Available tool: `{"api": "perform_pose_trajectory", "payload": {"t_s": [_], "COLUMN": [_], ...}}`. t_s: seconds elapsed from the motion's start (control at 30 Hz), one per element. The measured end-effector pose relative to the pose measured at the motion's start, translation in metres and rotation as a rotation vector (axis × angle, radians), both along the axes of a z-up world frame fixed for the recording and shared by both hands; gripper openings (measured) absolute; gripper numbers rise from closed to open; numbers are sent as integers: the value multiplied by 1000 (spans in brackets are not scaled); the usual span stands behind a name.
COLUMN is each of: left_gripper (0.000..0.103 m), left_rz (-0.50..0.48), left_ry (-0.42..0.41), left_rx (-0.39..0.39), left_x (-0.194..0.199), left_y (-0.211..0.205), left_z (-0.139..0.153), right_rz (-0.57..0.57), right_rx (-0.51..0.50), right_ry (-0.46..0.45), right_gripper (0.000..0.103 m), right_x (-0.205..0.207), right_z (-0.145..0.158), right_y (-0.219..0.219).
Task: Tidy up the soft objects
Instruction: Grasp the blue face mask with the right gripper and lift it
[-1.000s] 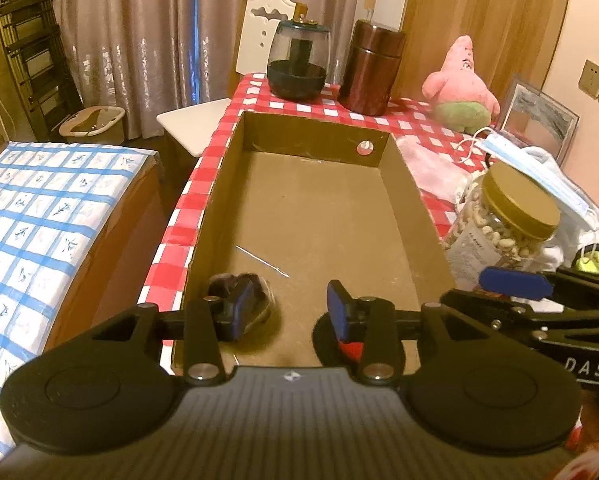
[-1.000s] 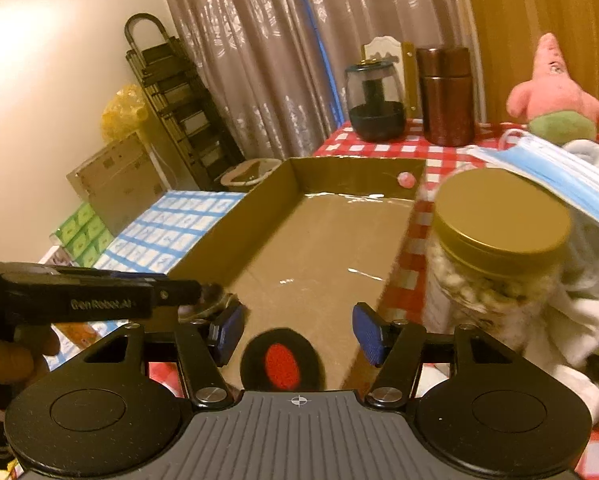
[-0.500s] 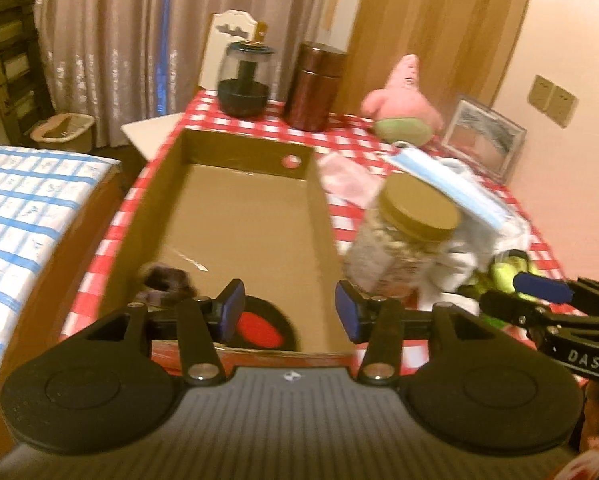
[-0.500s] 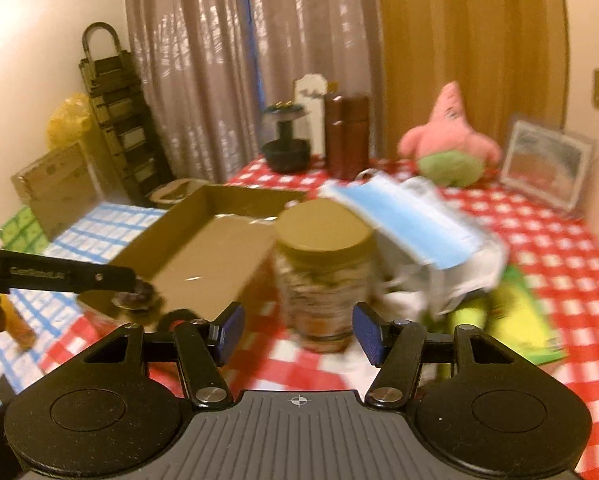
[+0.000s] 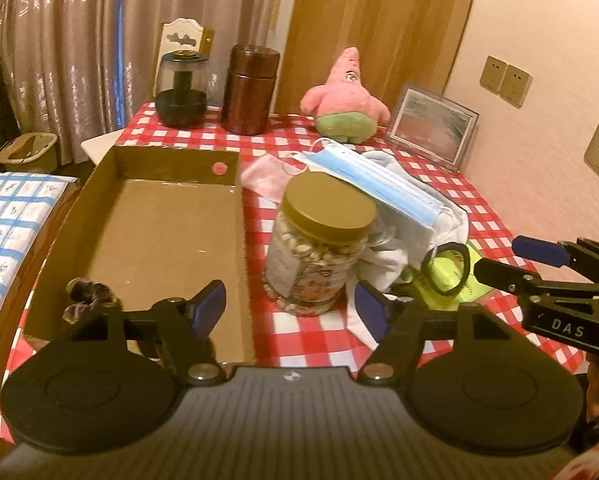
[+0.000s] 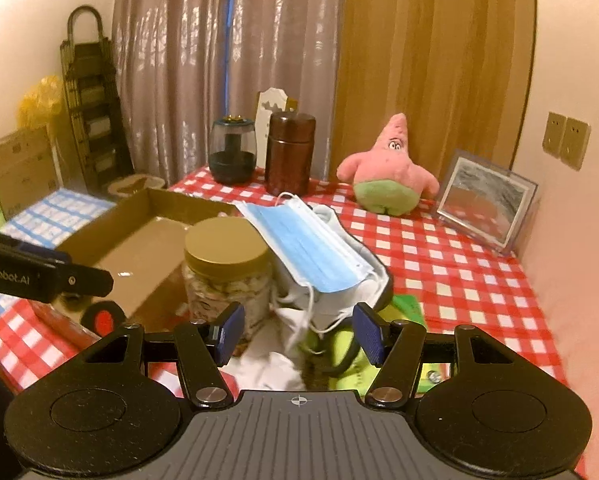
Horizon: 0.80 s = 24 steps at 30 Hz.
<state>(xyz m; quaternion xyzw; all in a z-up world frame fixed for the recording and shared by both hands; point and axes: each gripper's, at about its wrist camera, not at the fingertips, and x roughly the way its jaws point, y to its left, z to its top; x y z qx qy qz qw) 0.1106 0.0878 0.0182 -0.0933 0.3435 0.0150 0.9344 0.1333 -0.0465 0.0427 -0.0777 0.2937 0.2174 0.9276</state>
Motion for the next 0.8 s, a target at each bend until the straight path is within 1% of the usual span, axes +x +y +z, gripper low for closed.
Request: {"api": "perform_pose_trajectory", "payload": {"t_s": [0.07,0.17,0.27,0.57,0.63,0.8], "left_gripper": [75,78,78,78,78,78], "left_rz": [-8,-16,-21,-48,-54,-54], "left_ry": [-1,-2,0,1,2,8], "left_rx": [2,12,18,21,20,21], "left_x": [3,9,15,34,38,46], "left_y": [-4,-8,-10,-18,-20,-20], "left_z": [0,-2,-3,-7,-8,-12], "right_rz": [10,25,43,26,39,112], "right_rx": [-19,-47,-77,-90,-100,-153], "right_ry": [-6,-17,-26,-14,-15,-38], "right_gripper": [60,60,60,60,60,60], "right_x": [3,10,19,39,42,50], "right_z": [0,-1,-3,-14,-17,-26], "right_y": [-2,-3,-3,-12,-10,3]}}
